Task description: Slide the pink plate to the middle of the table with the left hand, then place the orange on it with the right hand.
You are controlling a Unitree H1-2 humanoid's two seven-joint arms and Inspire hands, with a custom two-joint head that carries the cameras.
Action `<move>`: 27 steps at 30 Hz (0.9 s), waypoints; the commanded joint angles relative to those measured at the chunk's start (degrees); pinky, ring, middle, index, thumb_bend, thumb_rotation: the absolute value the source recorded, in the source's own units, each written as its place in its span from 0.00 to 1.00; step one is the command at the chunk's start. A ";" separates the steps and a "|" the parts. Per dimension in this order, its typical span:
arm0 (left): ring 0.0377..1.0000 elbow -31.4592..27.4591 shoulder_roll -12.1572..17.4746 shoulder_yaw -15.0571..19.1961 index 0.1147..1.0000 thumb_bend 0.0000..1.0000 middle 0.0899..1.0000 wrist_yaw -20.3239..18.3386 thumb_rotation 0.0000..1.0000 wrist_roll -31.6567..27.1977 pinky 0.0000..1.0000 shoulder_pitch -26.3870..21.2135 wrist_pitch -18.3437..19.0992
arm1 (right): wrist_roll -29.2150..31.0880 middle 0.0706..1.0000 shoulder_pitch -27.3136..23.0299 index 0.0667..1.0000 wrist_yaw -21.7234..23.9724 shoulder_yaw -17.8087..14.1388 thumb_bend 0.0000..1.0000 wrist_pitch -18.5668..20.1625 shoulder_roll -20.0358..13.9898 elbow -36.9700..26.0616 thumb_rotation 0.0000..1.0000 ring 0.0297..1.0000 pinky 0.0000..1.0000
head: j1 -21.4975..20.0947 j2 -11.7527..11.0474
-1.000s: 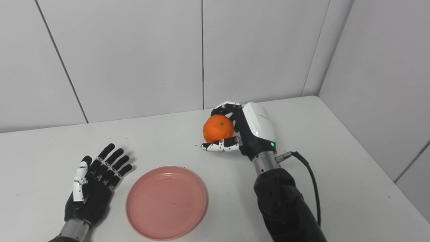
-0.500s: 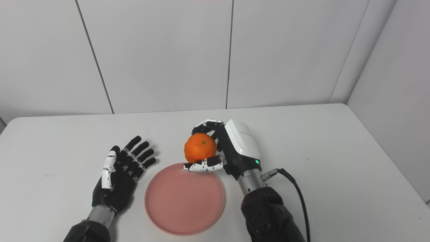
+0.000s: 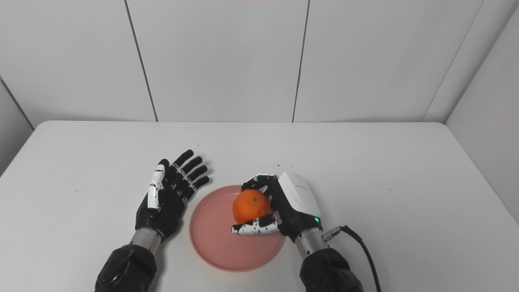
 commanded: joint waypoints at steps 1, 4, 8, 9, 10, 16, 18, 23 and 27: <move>0.79 -0.82 -0.34 -0.51 0.76 0.33 0.78 0.86 1.00 0.93 0.77 -0.44 1.92 | -0.30 0.42 -0.48 0.45 -0.67 0.27 0.51 -3.63 -0.44 -0.69 0.14 0.36 0.30 | 0.43 0.22; 0.79 -1.02 -0.42 -0.75 0.75 0.33 0.78 1.17 1.00 1.61 0.77 -0.49 1.84 | -0.01 0.43 0.05 0.45 -0.25 0.67 0.51 -3.52 -0.80 0.00 0.14 0.37 0.31 | 1.04 0.62; 0.78 -1.06 -0.61 -0.91 0.76 0.33 0.78 1.13 1.00 1.96 0.77 -0.47 1.64 | 0.18 0.43 0.54 0.45 -0.16 0.91 0.51 -3.32 -0.38 1.32 0.14 0.36 0.30 | 1.65 0.72; 0.78 -1.02 -0.63 -0.97 0.75 0.33 0.78 1.18 1.00 2.06 0.76 -0.48 1.56 | 0.13 0.43 0.60 0.45 -0.18 1.00 0.51 -3.39 -0.28 1.72 0.14 0.36 0.29 | 1.65 0.72; 0.78 -1.01 -0.67 -1.06 0.75 0.33 0.78 1.24 1.00 2.22 0.76 -0.49 1.49 | 0.25 0.43 0.64 0.45 -0.27 1.11 0.51 -3.73 -0.18 2.28 0.14 0.36 0.29 | 1.87 0.77; 0.78 -0.91 -1.02 -1.07 0.75 0.33 0.77 1.49 1.00 2.78 0.76 -0.50 1.35 | -0.13 0.43 0.44 0.45 -0.13 1.93 0.51 -4.61 -0.04 4.06 0.14 0.36 0.28 | 2.20 0.82; 0.78 -0.87 -1.04 -1.13 0.75 0.33 0.77 1.54 1.00 2.92 0.76 -0.51 1.25 | -0.62 0.42 0.36 0.45 -0.28 2.43 0.51 -4.88 -0.03 4.44 0.14 0.35 0.28 | 2.34 0.82; 0.77 -0.59 -1.08 -1.27 0.74 0.33 0.77 1.60 1.00 3.01 0.76 -0.56 0.87 | -1.34 0.42 0.14 0.45 0.05 3.43 0.51 -5.01 -0.27 4.23 0.14 0.35 0.27 | 2.35 0.61; 0.78 -0.46 -1.10 -1.21 0.75 0.33 0.77 1.51 1.00 2.71 0.76 -0.46 0.72 | -2.83 0.42 -0.15 0.45 -0.07 4.35 0.52 -5.08 -0.42 3.88 0.14 0.34 0.27 | 2.33 0.37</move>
